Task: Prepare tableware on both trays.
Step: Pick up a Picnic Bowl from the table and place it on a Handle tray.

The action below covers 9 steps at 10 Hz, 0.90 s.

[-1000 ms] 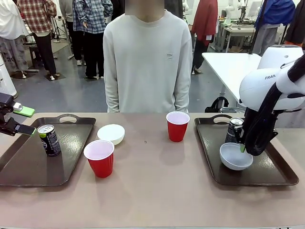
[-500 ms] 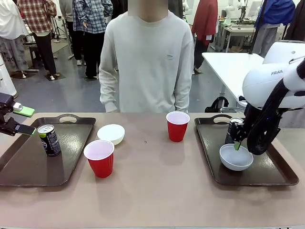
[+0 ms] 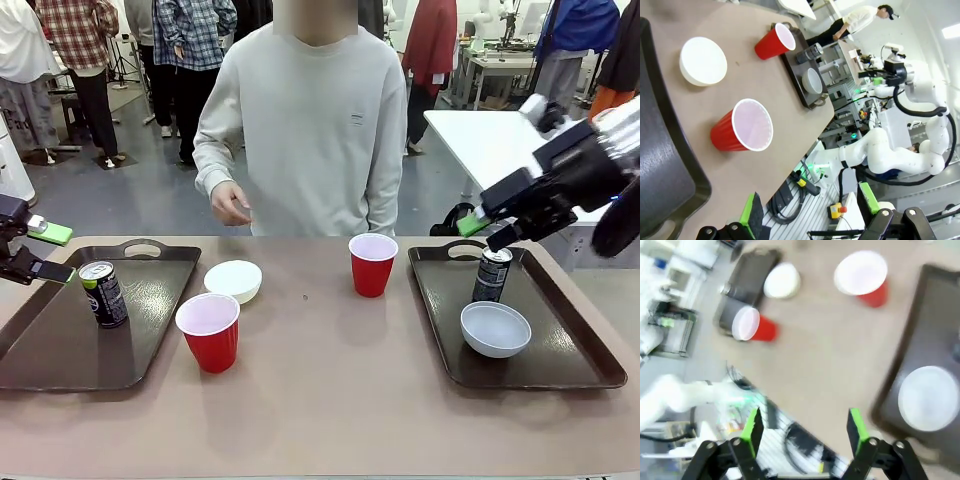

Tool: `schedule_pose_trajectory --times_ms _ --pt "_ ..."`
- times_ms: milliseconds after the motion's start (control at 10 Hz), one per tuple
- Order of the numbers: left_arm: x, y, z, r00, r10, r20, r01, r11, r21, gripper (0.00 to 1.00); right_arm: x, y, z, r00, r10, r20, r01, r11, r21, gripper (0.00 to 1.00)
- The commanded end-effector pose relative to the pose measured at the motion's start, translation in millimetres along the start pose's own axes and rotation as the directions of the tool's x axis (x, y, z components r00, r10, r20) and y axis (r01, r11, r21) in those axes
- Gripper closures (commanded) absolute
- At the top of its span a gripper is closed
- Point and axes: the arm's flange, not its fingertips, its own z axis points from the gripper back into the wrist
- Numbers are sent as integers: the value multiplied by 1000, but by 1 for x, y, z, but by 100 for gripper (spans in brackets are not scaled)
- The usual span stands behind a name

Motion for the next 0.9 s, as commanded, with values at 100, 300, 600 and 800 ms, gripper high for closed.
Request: schedule_pose_trajectory --times_ms 100,300,600,800 --pt "0 0 0 1000 -9 3 9 1000 -8 0 -95 -44 -12 881 -420 -217 472 763 442 13" --pt "0 0 0 1000 -9 3 9 1000 -8 0 -99 -65 -21 792 -476 -382 603 709 366 13" --pt "0 0 0 1000 -9 3 9 1000 -8 0 -51 -76 14 847 -396 -355 521 750 407 13" --pt "0 0 0 1000 -9 3 9 1000 -8 0 -51 -76 14 847 -396 -355 521 750 407 13"
